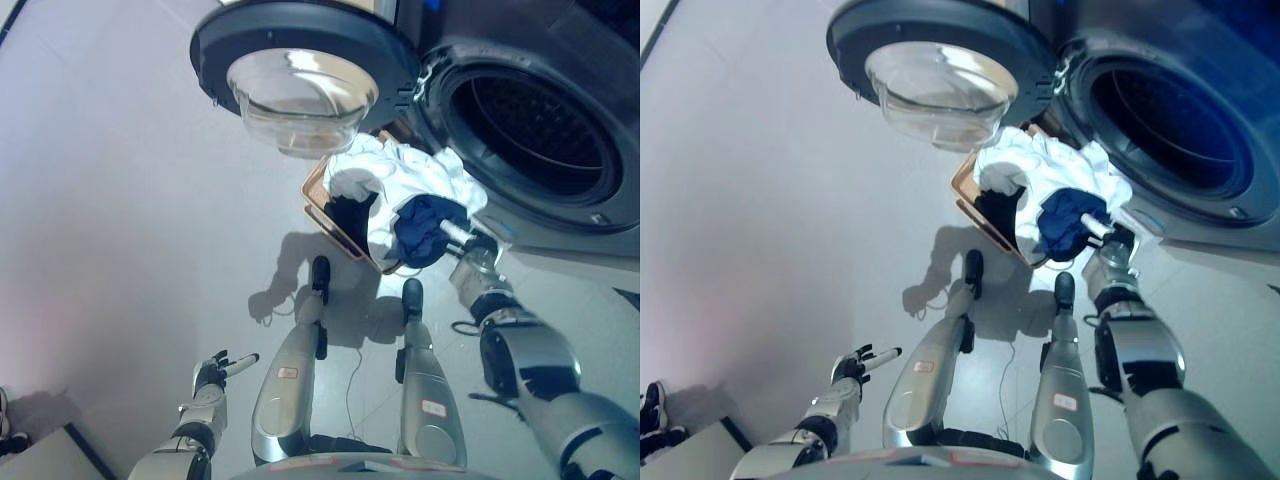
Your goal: Put the clothes in the basket into the washing machine.
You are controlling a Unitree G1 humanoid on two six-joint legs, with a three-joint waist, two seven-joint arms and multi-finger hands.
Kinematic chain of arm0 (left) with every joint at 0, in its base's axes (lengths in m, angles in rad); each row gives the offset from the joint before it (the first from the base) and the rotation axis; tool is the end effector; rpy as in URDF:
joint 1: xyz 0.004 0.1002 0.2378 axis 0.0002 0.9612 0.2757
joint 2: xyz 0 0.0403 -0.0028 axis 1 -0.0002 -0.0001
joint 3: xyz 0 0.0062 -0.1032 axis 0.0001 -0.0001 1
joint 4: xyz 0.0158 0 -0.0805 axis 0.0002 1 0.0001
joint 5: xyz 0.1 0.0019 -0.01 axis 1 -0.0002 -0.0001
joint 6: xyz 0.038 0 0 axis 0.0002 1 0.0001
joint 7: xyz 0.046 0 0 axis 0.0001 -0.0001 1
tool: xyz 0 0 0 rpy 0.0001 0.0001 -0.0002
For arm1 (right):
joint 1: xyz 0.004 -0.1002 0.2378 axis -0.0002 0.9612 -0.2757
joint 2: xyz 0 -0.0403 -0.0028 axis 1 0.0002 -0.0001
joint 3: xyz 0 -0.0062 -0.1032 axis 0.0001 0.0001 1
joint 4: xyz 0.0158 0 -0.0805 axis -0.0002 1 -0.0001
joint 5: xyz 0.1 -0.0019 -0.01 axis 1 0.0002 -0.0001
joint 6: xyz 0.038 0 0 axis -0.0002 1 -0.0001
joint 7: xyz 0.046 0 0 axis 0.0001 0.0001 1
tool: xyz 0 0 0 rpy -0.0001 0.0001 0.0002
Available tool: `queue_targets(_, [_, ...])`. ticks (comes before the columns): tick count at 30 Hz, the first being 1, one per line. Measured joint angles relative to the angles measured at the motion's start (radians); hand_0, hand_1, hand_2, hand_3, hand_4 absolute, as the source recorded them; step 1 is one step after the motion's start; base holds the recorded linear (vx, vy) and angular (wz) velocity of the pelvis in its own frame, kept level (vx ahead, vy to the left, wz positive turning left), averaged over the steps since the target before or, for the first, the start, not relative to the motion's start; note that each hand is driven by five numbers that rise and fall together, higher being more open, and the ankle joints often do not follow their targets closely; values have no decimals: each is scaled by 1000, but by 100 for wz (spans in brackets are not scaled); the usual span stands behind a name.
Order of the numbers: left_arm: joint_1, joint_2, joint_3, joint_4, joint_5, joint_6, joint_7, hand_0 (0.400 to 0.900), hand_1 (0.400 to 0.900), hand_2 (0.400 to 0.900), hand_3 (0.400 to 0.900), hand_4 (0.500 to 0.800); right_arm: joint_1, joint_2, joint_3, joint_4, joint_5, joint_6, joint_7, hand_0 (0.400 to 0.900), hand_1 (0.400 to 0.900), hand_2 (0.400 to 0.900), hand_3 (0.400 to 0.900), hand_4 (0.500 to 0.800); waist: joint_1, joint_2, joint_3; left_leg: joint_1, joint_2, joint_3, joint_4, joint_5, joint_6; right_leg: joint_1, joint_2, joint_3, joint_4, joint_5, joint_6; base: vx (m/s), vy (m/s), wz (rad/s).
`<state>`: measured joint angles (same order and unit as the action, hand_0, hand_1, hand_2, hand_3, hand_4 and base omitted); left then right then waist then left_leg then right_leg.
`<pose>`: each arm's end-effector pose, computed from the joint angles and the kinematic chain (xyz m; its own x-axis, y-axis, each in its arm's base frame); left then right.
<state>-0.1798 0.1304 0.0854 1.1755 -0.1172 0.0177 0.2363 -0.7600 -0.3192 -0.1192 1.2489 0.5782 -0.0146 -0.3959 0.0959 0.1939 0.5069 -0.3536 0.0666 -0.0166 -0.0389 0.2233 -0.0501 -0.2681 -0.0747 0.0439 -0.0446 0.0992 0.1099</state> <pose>0.1451 0.1960 -0.0989 0.4759 0.3552 -0.8046 -0.2740 0.9292 0.2481 0.3084 -0.2286 0.0386 0.6820 -0.5354 -0.4983 0.6615 0.7421 0.1079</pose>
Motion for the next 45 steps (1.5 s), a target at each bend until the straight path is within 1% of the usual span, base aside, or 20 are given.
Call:
queue_targets(1, [3, 0, 0, 0, 0, 0, -2, 900, 900, 900, 900, 800, 8, 13, -25, -1, 12, -3, 6, 400, 400, 400, 400, 500, -1, 0, 0, 11, 1, 2, -5, 0, -1, 13, 0, 0, -13, 2, -2, 40, 7, -3])
queue_targets(3, [3, 0, 0, 8, 0, 0, -7, 900, 900, 900, 900, 800, 25, 47, -127, -36, 68, -6, 16, 400, 400, 400, 400, 500, 2, 0, 0, 29, 0, 8, -7, -2, -4, 36, 0, 3, -29, 10, -2, 23, 16, -1])
queue_targets(5, [7, 0, 0, 22, 0, 0, -8, 900, 900, 900, 900, 800, 56, 90, -186, -94, 123, -30, 30, 400, 400, 400, 400, 500, 1, 1, 0, 59, -1, 10, -14, -4, -7, 67, 0, 1, -43, 11, -3, 41, 27, -2])
queue_targets(8, [26, 0, 0, 25, 0, 1, -11, 900, 900, 900, 900, 800, 55, 149, -240, -151, 197, -60, 38, 400, 400, 400, 400, 500, -1, 2, -1, 79, 1, 18, -26, -5, -9, 77, -1, 0, -43, 11, -5, 28, 15, -4])
queue_targets(11, [33, 0, 0, 26, 0, 1, -23, 900, 900, 900, 900, 800, 31, 153, -261, -158, 227, -77, 35, 400, 400, 400, 400, 500, 5, 5, -3, 86, 0, 20, -37, -9, -14, 79, -2, 0, -43, 8, -9, 34, 15, -5])
queue_targets(13, [34, 0, -1, 26, 0, 1, -28, 900, 900, 900, 900, 800, 27, 146, -262, -174, 227, -94, 34, 400, 400, 400, 400, 500, 10, 6, -4, 87, -1, 23, -40, -7, -12, 78, -6, 0, -43, 8, -8, 16, 2, -1])
queue_targets(15, [34, 0, -1, 26, 0, 1, -28, 900, 900, 900, 900, 800, 19, 140, -269, -195, 227, -97, 27, 400, 400, 400, 400, 500, 9, 6, -4, 88, -3, 26, -42, -3, -5, 78, -11, 1, -44, 8, -7, 34, 7, -2])
queue_targets(18, [34, 0, -1, 25, 0, 1, -29, 900, 900, 900, 900, 800, 0, 140, -269, -235, 227, -126, 26, 400, 400, 400, 400, 500, 8, 8, -5, 101, -13, 32, -46, 0, 2, 86, -16, 4, -44, 10, -3, 0, 0, 0])
queue_targets(21, [34, 0, -1, 19, 0, 1, -29, 900, 900, 900, 900, 800, -53, 122, -276, -255, 228, -150, 19, 400, 400, 400, 400, 500, 7, 16, -10, 110, -15, 36, -46, -1, 3, 93, -19, 4, -44, 10, -2, 12, 2, 0])
queue_targets(24, [36, -2, -1, 17, -1, 1, -31, 900, 900, 900, 900, 800, -110, 83, -279, -258, 229, -171, -4, 400, 400, 400, 400, 500, 10, 33, -22, 118, -14, 35, -46, -3, 4, 101, -20, 3, -45, 7, -5, 10, 3, 0])
queue_targets(28, [50, -5, -2, 16, -2, 1, -35, 900, 900, 900, 900, 800, -146, 35, -279, -285, 231, -194, -32, 400, 400, 400, 400, 500, 7, 72, -51, 117, -14, 36, -47, -3, 6, 100, -22, 4, -48, 6, -5, 22, 7, -2])
queue_targets(32, [69, -6, -2, 15, -2, 1, -37, 900, 900, 900, 900, 800, -182, -15, -277, -274, 239, -198, -60, 400, 400, 400, 400, 500, 9, 107, -77, 116, -13, 36, -47, -4, 7, 98, -22, 4, -48, 5, -3, 18, -11, -4])
queue_targets(36, [98, -8, -1, -2, -2, 0, -40, 900, 900, 900, 900, 800, -243, -53, -267, -232, 242, -198, -63, 400, 400, 400, 400, 500, 11, 119, -85, 103, -13, 40, -47, -7, 7, 78, -28, -4, -48, 5, -2, -1, -16, -1])
queue_targets(37, [101, -8, -1, -2, -2, 0, -42, 900, 900, 900, 900, 800, -254, -66, -260, -224, 244, -198, -64, 433, 433, 433, 433, 520, 11, 120, -86, 97, -13, 41, -47, -7, 7, 70, -29, -3, -48, 5, -2, 0, 0, 0])
queue_targets(38, [104, -8, -1, -2, -2, 0, -44, 900, 900, 900, 900, 800, -270, -80, -256, -209, 246, -198, -67, 496, 496, 496, 496, 558, 16, 121, -87, 90, -13, 41, -47, -6, 7, 63, -30, -4, -48, 8, 2, 3, -33, 1])
queue_targets(39, [104, -9, -1, -2, -2, 0, -46, 900, 900, 900, 900, 800, -298, -103, -252, -181, 247, -197, -73, 900, 900, 900, 900, 800, 17, 123, -89, 79, -14, 41, -47, -6, 8, 52, -31, -6, -48, 8, 3, 0, 0, 0])
queue_targets(42, [104, -9, 0, -2, -2, 0, -47, 900, 900, 900, 900, 800, -344, -166, -192, -145, 247, -197, -80, 900, 900, 900, 900, 800, 37, 125, -90, 57, -14, 42, -46, -5, 8, 30, -33, -9, -45, 11, 6, 24, 3, -2])
queue_targets(45, [105, -15, 0, -3, -2, -1, -47, 900, 900, 900, 900, 800, -347, -176, -172, -142, 248, -197, -79, 900, 900, 900, 900, 800, 43, 125, -90, 51, -14, 41, -46, -6, 8, 25, -33, -12, -44, 11, 6, 73, 16, -6])
